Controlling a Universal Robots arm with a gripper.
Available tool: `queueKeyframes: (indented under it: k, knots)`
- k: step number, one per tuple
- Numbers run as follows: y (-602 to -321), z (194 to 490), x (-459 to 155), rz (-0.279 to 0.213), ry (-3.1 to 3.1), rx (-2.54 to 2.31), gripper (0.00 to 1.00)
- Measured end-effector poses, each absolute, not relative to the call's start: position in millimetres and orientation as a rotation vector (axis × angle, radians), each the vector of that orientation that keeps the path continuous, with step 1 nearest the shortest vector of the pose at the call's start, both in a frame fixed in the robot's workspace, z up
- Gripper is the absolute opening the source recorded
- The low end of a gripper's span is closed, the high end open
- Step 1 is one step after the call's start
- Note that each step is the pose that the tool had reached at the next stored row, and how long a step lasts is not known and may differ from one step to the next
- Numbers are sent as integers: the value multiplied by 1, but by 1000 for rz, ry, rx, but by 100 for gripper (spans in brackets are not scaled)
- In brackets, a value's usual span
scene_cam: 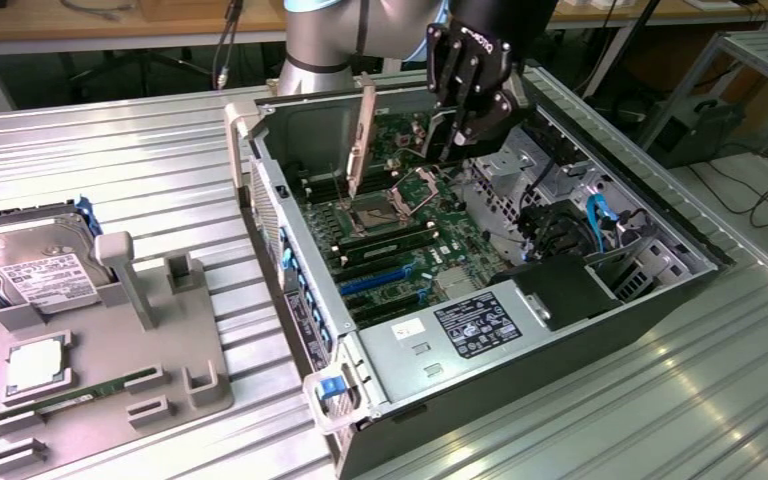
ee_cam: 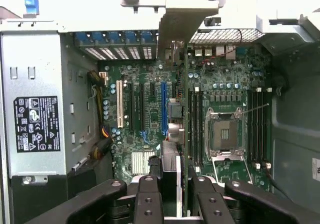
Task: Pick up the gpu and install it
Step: 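Insert the gpu into the slot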
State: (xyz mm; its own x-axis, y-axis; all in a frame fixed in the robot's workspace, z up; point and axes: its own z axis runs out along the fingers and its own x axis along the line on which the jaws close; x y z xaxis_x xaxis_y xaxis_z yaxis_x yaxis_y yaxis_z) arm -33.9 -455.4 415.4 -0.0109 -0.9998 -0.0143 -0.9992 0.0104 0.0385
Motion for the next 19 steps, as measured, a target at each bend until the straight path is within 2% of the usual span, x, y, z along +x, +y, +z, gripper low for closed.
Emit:
queueKeyframes:
  k: [19]
  knots:
    - [-455, 386, -35, -37, -2237, 2199, 28]
